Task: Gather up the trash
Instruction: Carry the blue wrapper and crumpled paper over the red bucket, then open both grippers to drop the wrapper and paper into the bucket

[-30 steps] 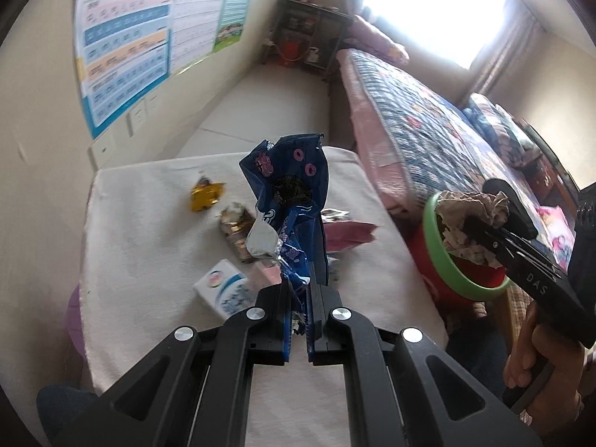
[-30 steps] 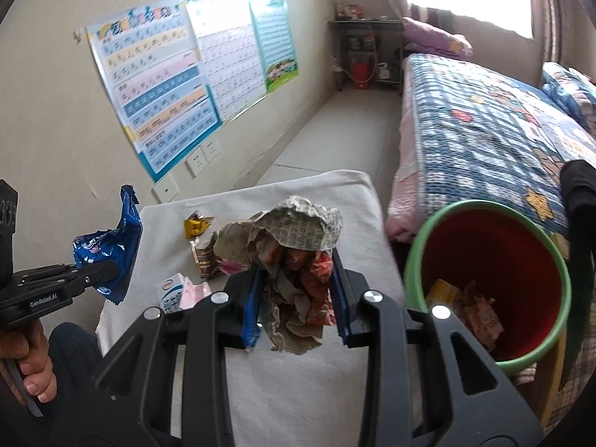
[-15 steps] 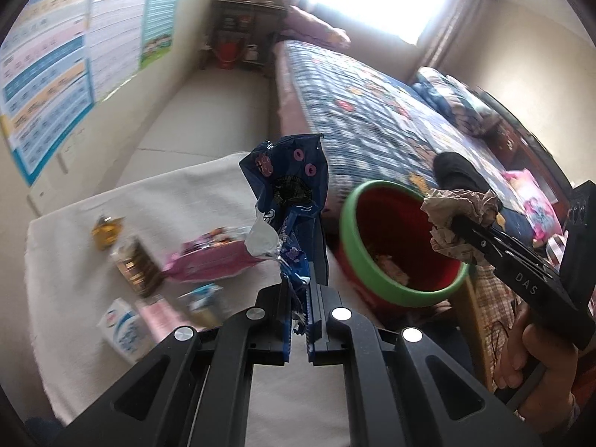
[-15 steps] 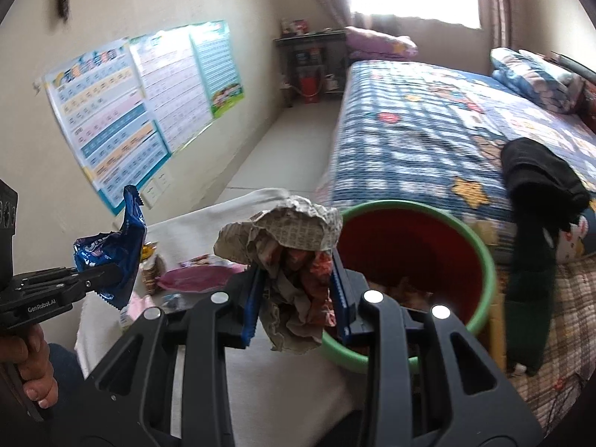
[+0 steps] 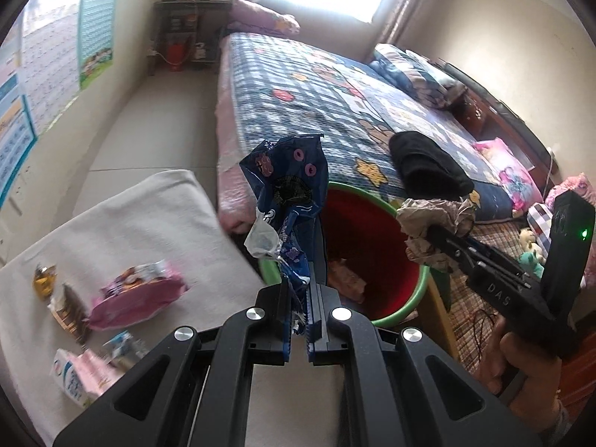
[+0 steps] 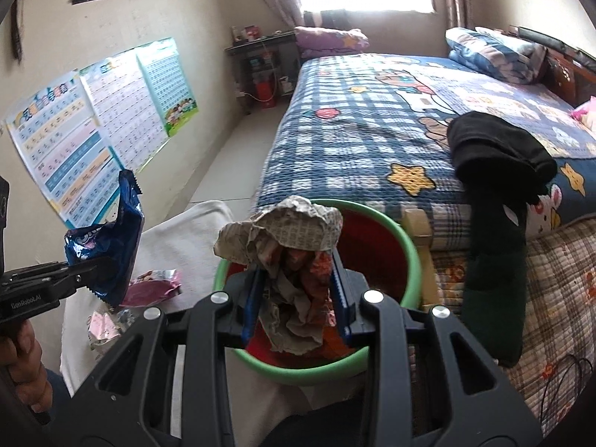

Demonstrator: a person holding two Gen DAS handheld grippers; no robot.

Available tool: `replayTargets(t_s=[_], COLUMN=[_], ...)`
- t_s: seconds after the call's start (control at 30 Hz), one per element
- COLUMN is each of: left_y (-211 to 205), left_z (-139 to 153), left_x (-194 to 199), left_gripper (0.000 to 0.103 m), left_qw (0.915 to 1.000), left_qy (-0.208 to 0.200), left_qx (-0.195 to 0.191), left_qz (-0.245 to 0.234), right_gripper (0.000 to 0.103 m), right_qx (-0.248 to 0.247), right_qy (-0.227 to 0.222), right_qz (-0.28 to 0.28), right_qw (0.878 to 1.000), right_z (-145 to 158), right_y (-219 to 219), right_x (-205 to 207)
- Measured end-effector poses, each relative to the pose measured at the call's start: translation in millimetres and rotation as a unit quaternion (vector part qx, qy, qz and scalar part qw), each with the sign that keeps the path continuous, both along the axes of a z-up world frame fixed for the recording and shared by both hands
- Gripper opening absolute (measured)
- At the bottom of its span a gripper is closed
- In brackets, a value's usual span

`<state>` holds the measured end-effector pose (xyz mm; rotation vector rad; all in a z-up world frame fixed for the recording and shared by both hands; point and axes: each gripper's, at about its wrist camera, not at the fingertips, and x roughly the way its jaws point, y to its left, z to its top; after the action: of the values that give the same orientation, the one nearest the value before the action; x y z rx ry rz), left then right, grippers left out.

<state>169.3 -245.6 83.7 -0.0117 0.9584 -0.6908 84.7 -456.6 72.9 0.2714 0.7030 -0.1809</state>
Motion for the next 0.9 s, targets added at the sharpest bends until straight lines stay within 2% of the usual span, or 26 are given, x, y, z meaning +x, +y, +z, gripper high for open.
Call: replayTargets(t_s=[0.27,0.37,0.57,0.6,0.63,0.67,0.7,0.73,0.83,0.9], left_y=[-47.1,-60.7,-77.0,-78.4,-79.9,-80.1,-78.2,-76.8,-72.3,-67.0], left_z=[-15.1,-25.6,-35.6,-37.5,-38.7,-39.0,-38.4,-38.1,-39.3,-39.7], left_x=[9.0,14.6,22.8,24.1,25.1,25.9,26.8,27.0,29.8,30.4], left_gripper=[0.003,0.004,0.005,0.014,0.032,0.042,0.057,0.065,0.077,0.082], left_qw=[0.9989,0.9976,0.9963,0.9960,0.9957,0.9958,0.9959,0.9960,0.9961,0.9963], left_qy=[0.032,0.054,0.069,0.073,0.077,0.076,0.075,0.075,0.078,0.079], left_qx=[-0.007,-0.012,-0.014,-0.015,-0.016,-0.018,-0.022,-0.026,-0.026,-0.028], left_qz=[-0.033,-0.042,-0.048,-0.049,-0.050,-0.048,-0.045,-0.042,-0.030,-0.022], right_gripper=[0.032,0.032,0.035,0.039,0.043,0.046,0.054,0.061,0.067,0.072], right_qx=[0.012,0.017,0.018,0.018,0.019,0.020,0.020,0.019,0.019,0.019], right_qy=[0.010,0.014,0.019,0.020,0.020,0.019,0.018,0.017,0.017,0.018], right_qz=[-0.014,-0.016,-0.020,-0.021,-0.024,-0.026,-0.028,-0.030,-0.032,-0.031], right_qw=[1.000,1.000,0.999,0.999,0.999,0.999,0.999,0.999,0.999,0.999], right_z=[-12.4,-17.3,-22.1,-22.7,-23.4,-23.6,-23.7,-23.6,-25.0,-25.3], right_y=[-22.8,-30.3,-40.6,-41.9,-43.4,-45.0,-45.8,-46.4,-47.1,-45.7], right_x=[4.4,7.8,16.3,17.4,18.1,18.4,18.1,17.8,17.3,16.8])
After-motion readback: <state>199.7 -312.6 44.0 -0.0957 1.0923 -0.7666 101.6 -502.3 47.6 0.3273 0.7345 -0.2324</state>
